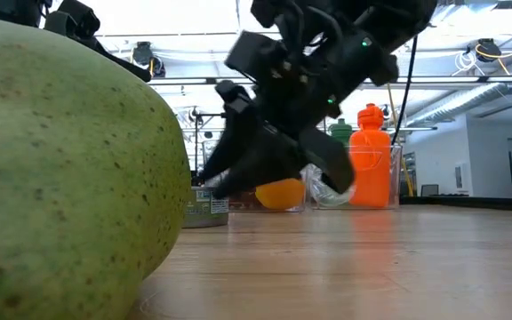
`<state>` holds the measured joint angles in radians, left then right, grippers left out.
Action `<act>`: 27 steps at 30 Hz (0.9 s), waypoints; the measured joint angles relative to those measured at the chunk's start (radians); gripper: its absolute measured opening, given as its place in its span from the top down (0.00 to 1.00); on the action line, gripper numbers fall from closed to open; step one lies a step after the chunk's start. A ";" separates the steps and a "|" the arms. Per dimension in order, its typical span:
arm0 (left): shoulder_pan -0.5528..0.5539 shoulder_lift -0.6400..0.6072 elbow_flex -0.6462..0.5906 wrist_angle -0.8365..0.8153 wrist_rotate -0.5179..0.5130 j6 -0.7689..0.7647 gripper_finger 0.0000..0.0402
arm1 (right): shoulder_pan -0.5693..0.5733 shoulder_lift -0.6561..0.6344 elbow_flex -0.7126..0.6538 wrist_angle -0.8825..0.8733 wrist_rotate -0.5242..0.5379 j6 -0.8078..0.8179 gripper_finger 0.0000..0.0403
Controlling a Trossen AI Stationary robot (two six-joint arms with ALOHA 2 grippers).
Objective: Pick & Place Food Item
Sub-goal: Stack the green tuna can on top of the green tuna can in the bin
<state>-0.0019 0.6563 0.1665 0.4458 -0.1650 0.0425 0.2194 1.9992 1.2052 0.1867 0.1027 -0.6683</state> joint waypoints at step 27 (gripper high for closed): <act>0.000 0.000 0.000 0.008 0.002 0.004 0.87 | -0.043 0.030 0.001 0.004 -0.002 0.078 0.99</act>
<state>-0.0022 0.6561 0.1669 0.4533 -0.1627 0.0466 0.1761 2.0289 1.2064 0.1909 0.1005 -0.5904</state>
